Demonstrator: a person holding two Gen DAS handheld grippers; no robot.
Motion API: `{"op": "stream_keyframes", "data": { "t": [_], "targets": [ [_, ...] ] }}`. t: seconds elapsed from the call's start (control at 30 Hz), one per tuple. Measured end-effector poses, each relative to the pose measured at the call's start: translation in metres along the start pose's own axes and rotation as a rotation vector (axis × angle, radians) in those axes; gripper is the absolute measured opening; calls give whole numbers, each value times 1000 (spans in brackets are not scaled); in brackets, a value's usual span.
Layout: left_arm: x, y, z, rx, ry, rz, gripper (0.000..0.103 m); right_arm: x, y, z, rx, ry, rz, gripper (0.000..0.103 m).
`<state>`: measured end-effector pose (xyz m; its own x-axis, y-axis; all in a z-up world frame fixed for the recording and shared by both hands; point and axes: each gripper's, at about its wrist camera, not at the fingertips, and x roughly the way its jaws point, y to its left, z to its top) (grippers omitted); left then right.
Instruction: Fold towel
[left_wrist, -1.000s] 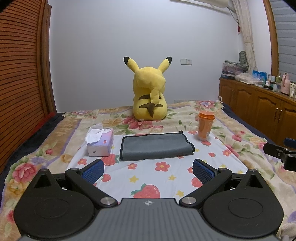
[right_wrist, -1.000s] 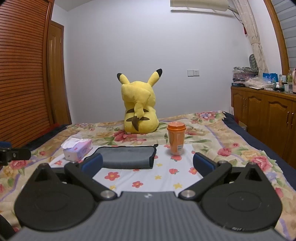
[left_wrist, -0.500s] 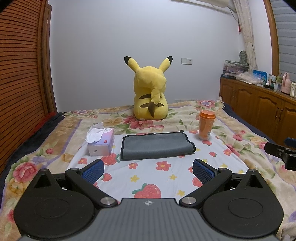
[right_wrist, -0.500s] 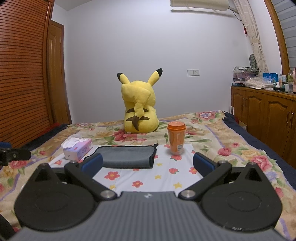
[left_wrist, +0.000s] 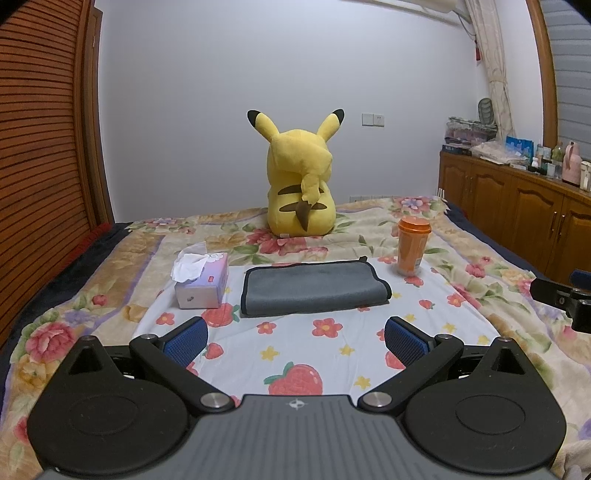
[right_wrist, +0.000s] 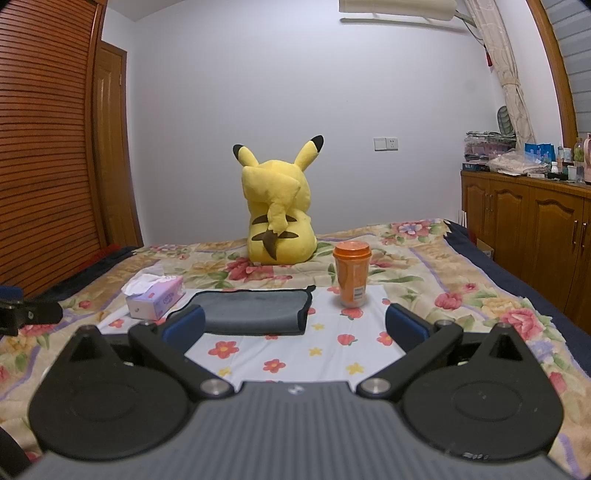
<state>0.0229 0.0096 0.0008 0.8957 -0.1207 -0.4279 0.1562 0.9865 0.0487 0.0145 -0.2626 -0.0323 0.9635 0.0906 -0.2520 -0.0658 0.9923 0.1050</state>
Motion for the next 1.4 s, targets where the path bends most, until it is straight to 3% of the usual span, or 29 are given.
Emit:
{"op": "stream_keyframes", "data": {
  "t": [1.4],
  "targets": [
    [3, 3, -1, 8, 6, 3, 103, 0, -1, -1, 0, 3, 0, 103]
  ]
}}
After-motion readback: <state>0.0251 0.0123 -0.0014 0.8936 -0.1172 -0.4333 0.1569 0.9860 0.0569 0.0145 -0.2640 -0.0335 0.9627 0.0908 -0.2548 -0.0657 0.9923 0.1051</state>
